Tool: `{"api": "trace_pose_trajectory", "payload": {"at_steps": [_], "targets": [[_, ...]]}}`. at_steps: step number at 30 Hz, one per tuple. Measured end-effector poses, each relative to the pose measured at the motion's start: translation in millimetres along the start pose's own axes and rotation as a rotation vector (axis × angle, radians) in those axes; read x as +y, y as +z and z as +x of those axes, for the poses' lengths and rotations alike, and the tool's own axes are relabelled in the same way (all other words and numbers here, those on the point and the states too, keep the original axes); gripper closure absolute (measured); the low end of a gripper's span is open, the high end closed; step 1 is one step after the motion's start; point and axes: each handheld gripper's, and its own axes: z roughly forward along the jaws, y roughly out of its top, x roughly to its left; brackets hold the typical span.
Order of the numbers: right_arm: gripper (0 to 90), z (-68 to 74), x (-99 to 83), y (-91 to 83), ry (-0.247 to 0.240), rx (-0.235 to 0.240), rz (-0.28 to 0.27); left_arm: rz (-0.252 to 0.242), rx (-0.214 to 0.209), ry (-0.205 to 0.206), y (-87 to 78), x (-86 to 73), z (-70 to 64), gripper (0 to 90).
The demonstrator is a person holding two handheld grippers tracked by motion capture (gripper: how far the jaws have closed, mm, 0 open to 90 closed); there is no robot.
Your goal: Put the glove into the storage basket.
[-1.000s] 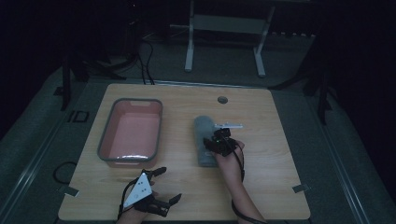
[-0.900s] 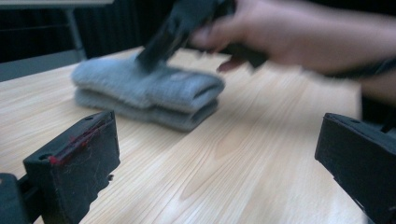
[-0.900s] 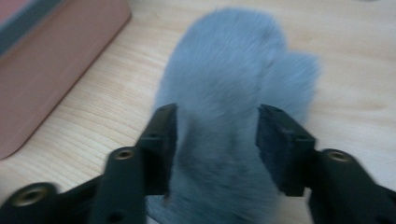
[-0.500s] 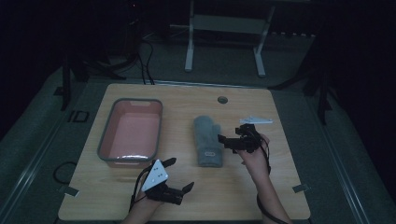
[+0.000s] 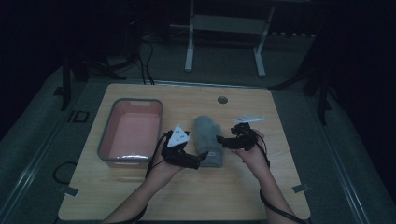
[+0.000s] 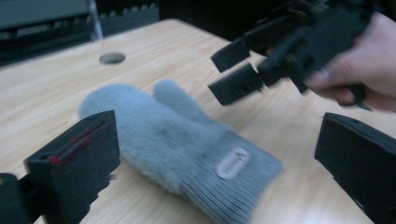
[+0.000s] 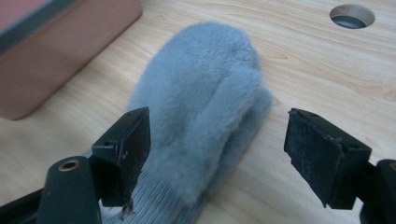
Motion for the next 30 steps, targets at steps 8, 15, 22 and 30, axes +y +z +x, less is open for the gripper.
{"api": "trace_pose_trajectory", "payload": {"at_steps": [8,15,22,30], "targets": [[34.5,-3.7,-9.3,33.9,0.001,-0.001,0.065,0.13,0.063,-0.136,48.9,-2.7,29.5,15.2],[35.0,-13.2,-20.0,53.3,-0.019,0.021,0.172,0.27,0.058,-0.232,79.4,-19.5,47.7,17.5],[34.6,-21.8,-17.2,64.5,0.003,0.118,0.236,0.334,-0.017,-0.318,98.2,-33.2,60.0,19.2],[71.0,-19.3,-16.7,66.5,0.017,0.194,0.239,0.351,-0.132,-0.327,104.3,-29.9,63.3,55.2]]}}
